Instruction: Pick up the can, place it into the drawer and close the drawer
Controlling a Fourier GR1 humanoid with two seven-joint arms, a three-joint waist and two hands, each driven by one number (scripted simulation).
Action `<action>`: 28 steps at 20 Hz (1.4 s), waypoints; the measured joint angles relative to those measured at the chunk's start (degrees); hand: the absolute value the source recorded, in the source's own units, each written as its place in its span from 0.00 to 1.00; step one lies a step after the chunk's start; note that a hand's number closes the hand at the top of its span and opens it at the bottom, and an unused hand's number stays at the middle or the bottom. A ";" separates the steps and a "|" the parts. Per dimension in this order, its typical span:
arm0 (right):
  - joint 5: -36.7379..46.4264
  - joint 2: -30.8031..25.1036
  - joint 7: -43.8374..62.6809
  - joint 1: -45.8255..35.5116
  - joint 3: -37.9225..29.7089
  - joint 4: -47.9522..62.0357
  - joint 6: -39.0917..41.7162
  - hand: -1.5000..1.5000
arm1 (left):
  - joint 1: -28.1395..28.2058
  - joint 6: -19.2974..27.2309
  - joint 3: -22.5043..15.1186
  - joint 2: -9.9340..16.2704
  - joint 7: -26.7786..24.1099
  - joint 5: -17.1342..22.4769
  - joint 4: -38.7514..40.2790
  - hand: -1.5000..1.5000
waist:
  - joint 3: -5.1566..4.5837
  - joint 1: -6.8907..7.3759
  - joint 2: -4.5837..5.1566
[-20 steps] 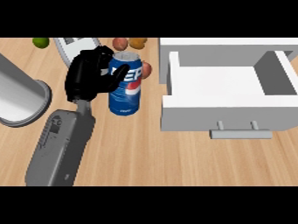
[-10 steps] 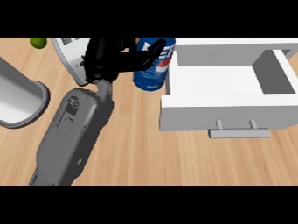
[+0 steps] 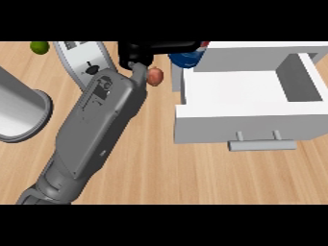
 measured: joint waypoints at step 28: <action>-0.03 -1.25 3.27 -4.21 0.46 -0.72 -1.60 0.00 | -21.38 7.70 -14.93 -0.01 -11.61 24.79 29.41 1.00 | 0.08 -2.53 0.57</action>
